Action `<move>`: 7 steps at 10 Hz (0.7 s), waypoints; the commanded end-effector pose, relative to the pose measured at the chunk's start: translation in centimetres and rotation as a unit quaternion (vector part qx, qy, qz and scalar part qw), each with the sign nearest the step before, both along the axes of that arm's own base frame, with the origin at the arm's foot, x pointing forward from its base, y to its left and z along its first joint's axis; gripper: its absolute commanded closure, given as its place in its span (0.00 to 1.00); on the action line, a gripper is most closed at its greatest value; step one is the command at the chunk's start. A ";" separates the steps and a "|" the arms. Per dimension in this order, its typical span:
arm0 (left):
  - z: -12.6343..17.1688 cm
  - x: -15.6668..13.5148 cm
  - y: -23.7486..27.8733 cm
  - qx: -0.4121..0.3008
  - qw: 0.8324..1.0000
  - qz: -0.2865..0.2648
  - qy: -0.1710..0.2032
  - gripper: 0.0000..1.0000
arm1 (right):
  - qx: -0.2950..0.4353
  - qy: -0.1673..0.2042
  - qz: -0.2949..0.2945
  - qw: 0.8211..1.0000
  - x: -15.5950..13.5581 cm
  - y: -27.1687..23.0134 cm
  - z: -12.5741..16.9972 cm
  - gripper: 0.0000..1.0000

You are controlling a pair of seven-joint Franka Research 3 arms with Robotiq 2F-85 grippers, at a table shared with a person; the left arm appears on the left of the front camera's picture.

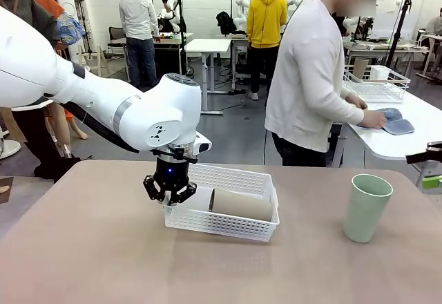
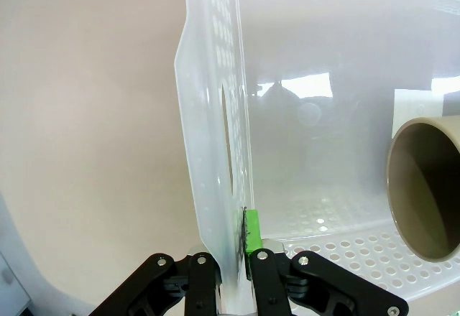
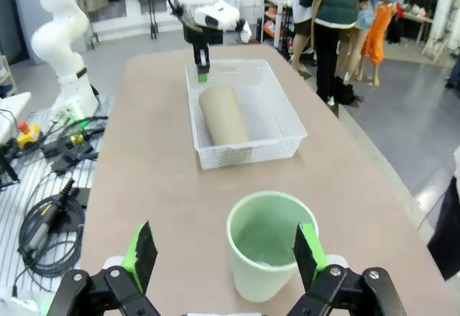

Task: Clean and organize the cups into the basket.
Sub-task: Pick up the Reusable plastic cup from the right side of the table and stack it inside the Organizing basket in the center of the table.

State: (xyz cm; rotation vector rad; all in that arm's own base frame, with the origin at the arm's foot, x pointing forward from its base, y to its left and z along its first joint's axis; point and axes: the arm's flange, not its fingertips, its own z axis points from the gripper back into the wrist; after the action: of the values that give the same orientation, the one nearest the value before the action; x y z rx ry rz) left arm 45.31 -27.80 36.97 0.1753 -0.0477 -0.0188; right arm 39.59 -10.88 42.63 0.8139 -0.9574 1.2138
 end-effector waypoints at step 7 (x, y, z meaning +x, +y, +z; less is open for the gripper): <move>0.1 0.0 -0.1 0.000 1.000 -0.001 -0.001 1.00 | -0.033 0.041 0.019 0.998 5.7 -1.0 -10.3 0.00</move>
State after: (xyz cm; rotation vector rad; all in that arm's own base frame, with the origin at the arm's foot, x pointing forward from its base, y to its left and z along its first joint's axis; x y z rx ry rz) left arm 45.31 -27.80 36.97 0.1753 -0.0477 -0.0188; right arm 44.07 -12.25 33.35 0.8310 -0.8523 1.2209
